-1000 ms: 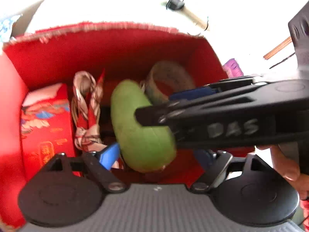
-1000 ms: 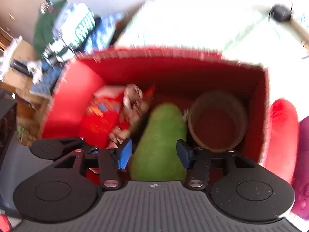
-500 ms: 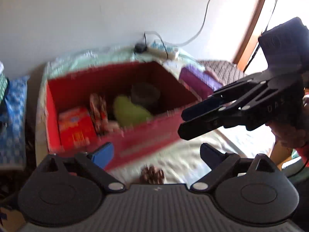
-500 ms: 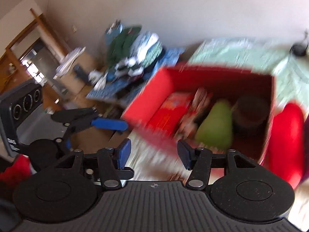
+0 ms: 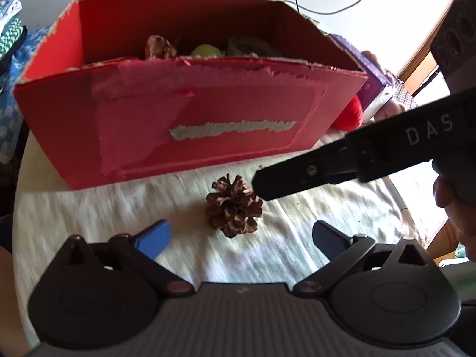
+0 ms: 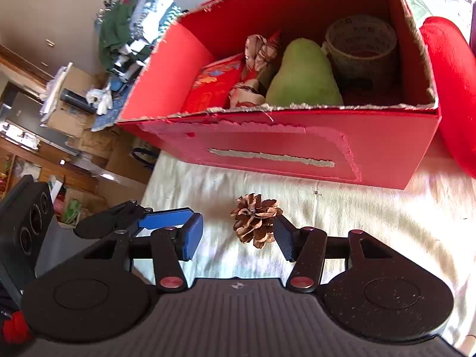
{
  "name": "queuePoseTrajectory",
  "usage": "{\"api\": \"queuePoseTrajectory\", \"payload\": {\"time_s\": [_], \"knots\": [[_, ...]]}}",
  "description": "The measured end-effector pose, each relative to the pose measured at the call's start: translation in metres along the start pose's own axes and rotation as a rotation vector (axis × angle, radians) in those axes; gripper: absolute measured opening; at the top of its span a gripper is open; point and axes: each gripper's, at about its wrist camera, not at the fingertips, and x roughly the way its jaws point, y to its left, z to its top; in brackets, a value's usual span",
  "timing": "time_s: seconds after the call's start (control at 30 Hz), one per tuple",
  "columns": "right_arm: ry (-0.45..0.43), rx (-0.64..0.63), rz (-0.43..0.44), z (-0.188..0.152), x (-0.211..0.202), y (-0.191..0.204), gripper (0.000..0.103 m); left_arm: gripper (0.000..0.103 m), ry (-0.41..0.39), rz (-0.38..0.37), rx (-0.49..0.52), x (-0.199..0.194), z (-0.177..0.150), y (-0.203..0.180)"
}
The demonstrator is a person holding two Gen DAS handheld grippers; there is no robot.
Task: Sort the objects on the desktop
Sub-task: 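Move the open right gripper down to the brown pinecone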
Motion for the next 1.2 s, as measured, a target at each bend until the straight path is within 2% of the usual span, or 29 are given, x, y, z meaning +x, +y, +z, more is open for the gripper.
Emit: {"api": "queuePoseTrajectory", "payload": {"time_s": [0.17, 0.3, 0.5, 0.9, 1.07, 1.2], "knots": [[0.003, 0.014, -0.055, 0.003, 0.014, 0.000, 0.056, 0.100, 0.020, 0.022, -0.002, 0.016, 0.006, 0.000], [0.004, 0.036, -0.054, 0.004, 0.017, -0.004, 0.057, 0.101, 0.058, 0.013, -0.021, 0.023, 0.009, 0.001], [0.001, 0.092, -0.064, 0.006, 0.018, -0.013, 0.057, 0.101, 0.099, 0.049, -0.031, 0.036, 0.015, 0.000], [-0.021, 0.131, -0.077, -0.002, 0.014, -0.013, 0.057, 0.101, 0.112, 0.127, 0.038, 0.047, 0.024, -0.014], [-0.017, 0.141, -0.081, -0.006, 0.018, -0.011, 0.050, 0.101, 0.109, 0.126, 0.066, 0.050, 0.026, -0.018], [-0.024, 0.162, -0.087, -0.008, 0.020, -0.010, 0.049, 0.100, 0.112, 0.146, 0.093, 0.058, 0.024, -0.019]]}}
